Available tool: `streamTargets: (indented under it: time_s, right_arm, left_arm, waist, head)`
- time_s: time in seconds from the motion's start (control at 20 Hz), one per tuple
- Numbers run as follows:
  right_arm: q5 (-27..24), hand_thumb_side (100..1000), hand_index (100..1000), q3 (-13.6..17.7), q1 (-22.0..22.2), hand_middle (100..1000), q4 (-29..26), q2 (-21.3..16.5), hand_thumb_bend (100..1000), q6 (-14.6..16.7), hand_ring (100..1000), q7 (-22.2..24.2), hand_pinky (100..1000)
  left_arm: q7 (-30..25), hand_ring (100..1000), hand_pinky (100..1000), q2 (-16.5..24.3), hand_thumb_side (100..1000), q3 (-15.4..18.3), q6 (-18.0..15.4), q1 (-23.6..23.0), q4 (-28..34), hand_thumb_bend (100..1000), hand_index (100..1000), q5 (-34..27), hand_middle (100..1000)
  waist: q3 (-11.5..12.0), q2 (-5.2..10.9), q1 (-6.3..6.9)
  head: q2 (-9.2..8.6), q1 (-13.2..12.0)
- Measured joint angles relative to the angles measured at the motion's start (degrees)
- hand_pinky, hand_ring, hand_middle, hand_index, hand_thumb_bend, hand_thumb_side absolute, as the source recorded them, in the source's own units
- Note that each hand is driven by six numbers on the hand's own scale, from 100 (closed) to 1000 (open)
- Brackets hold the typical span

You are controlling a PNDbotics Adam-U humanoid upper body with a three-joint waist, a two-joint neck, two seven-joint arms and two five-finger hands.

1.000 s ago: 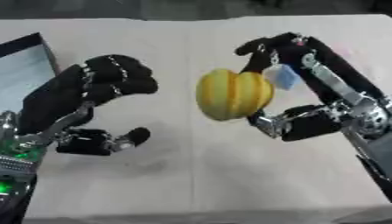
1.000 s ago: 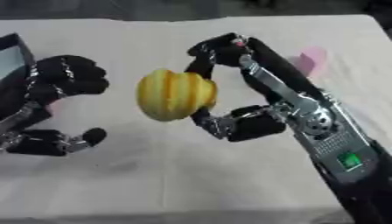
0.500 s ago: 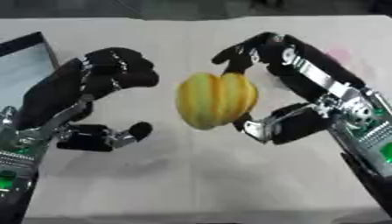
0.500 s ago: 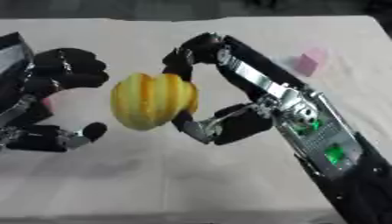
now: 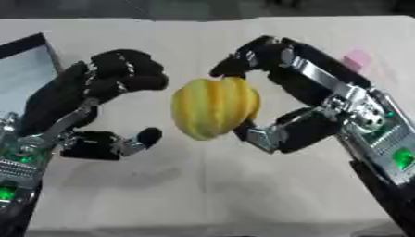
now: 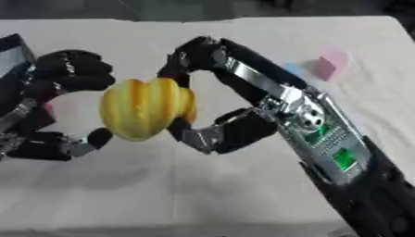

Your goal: Pick up the objects with one hand, pass them to the other hand, and then place them into the box on the other side of the table.

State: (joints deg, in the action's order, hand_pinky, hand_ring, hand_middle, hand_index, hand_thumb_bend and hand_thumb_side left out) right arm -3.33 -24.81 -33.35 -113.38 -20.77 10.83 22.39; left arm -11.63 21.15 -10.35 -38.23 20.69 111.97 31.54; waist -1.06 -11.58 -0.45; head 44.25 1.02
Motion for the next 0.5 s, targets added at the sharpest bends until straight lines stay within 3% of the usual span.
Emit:
streamTargets:
  time_s: [0.5]
  right_arm:
    - [-0.45, 100, 413, -0.63, -1.47, 385, 0.0, 1.44, 100, -4.89, 355, 0.89, 737]
  left_arm:
    - [0.18, 791, 857, -0.57, 100, -0.64, -0.1, 1.04, -0.87, 296, 877, 0.0, 717]
  waist:
    - [0.43, -0.18, -0.03]
  head:
    - [0.0, 0.27]
